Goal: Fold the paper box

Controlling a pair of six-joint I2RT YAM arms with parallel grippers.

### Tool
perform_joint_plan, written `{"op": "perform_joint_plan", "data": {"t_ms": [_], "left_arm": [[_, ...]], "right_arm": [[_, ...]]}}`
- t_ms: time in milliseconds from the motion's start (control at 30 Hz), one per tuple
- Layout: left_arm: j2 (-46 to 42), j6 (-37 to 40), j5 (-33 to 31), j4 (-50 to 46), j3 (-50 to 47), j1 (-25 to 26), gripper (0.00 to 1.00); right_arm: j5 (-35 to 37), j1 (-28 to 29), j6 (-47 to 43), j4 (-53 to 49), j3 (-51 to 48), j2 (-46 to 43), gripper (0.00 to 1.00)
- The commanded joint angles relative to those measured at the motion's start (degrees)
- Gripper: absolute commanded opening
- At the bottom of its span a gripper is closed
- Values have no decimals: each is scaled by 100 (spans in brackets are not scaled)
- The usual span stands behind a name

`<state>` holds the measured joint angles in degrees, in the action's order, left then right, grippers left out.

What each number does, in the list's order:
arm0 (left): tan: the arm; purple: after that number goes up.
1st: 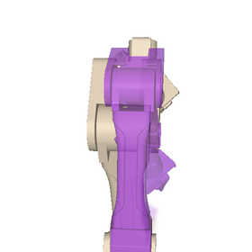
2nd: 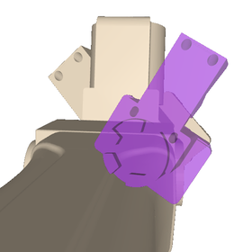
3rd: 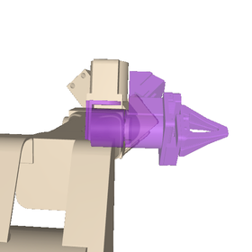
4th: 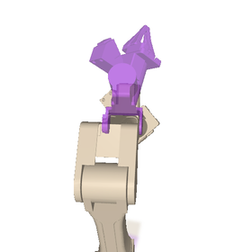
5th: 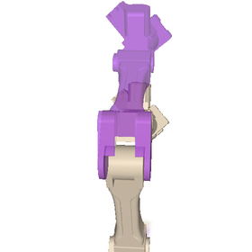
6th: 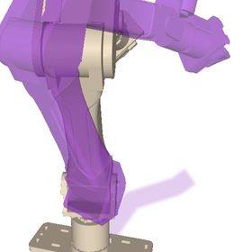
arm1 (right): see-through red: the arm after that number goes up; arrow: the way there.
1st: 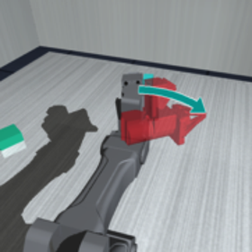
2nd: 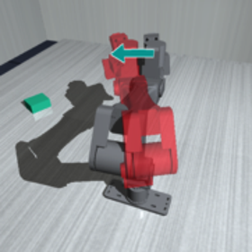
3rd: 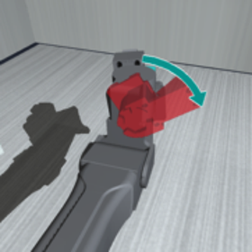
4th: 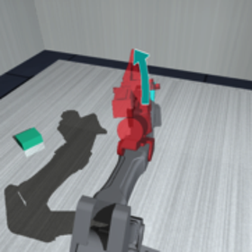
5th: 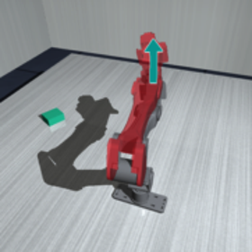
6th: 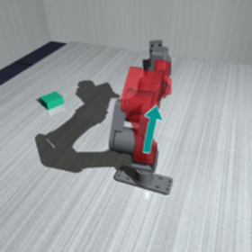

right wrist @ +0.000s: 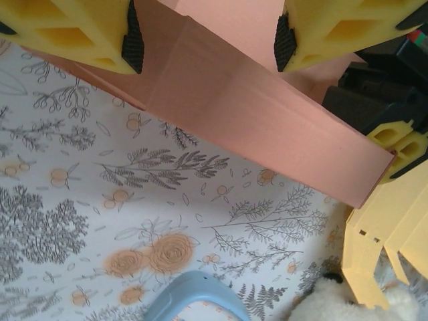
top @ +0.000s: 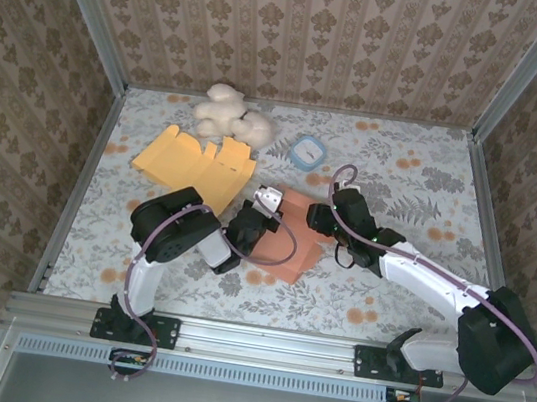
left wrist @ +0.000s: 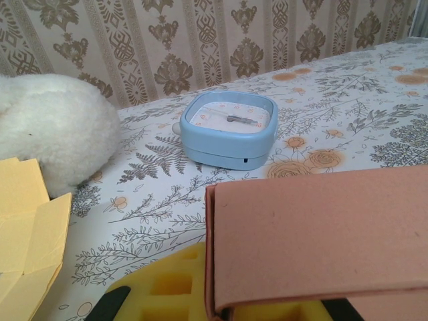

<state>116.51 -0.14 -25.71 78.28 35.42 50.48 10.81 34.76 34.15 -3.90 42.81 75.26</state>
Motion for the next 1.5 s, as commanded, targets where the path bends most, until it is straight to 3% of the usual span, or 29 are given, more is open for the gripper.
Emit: {"op": "perform_joint_plan", "data": {"t_ms": [0,200,467,667,1067,1467], "left_arm": [[-86,220,-98,-367,-141,76,0],[-85,172,-179,-371,-142,103,0],[-76,190,-136,-372,-97,249,0],[-59,81,-98,-375,-109,305,0],[3,-46,-276,-375,-114,280,0],[-85,-41,-292,-376,-167,296,0]], "right_arm": [[272,22,739,54,-143,-20,57],[313,22,1152,418,-495,-177,56],[-733,13,952,2030,-792,17,53],[-1121,13,986,2725,-883,78,52],[-50,13,576,1834,-1525,-249,55],[793,13,942,1501,-1851,8,58]]}}
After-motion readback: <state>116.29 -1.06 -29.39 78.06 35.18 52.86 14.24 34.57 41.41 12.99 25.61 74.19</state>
